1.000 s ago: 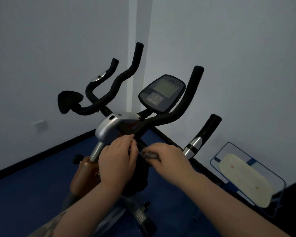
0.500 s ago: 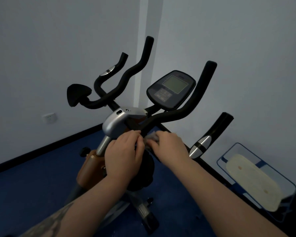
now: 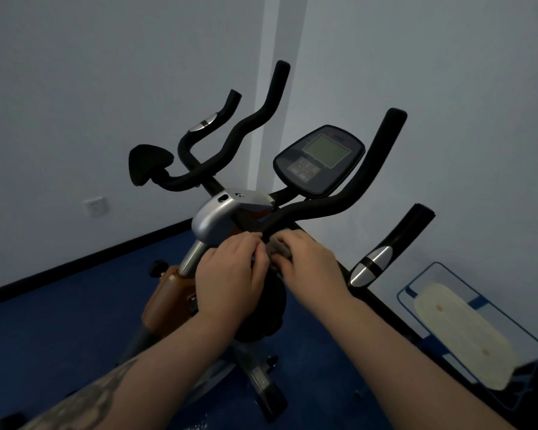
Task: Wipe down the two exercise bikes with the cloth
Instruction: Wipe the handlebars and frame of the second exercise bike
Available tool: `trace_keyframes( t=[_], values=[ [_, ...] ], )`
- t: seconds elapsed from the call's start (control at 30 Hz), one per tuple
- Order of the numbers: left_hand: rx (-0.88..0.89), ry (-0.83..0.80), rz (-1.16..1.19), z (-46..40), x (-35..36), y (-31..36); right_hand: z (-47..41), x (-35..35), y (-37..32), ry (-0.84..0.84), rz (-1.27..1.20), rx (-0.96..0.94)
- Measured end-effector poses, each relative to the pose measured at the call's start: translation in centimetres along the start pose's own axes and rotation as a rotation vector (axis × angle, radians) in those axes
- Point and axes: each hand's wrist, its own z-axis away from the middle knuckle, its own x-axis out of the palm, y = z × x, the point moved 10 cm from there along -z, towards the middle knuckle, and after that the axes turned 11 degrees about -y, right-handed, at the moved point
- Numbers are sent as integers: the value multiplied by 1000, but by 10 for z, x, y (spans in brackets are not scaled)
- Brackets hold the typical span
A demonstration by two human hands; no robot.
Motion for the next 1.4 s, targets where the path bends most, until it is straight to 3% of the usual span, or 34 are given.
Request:
trace_keyframes(
  t=[0.13, 0.33, 0.6, 0.77, 0.97, 1.2, 1.33, 1.4],
  values=[
    [4, -17, 16, 0, 0, -1, 28, -5, 9, -80, 15, -113],
    [-9, -29, 14, 0, 0, 0, -3, -6, 12, -20, -74, 13],
    [-4, -12, 23, 0, 0, -1, 15, -7, 29, -49, 4, 19],
    [-12, -13, 4, 1, 1, -1, -8, -4, 4, -3, -91, -2],
    [-5, -25, 16, 0, 4, -4, 20, -5, 29, -144, -4, -4],
    [-5, -25, -8, 0, 4, -2, -12, -2, 6, -12, -79, 23],
    [8, -7, 1, 1, 2, -3, 5, -7, 25, -153, 71, 32],
    [5, 8, 3, 0, 0, -4, 0, -10, 29, -230, 19, 68]
  ],
)
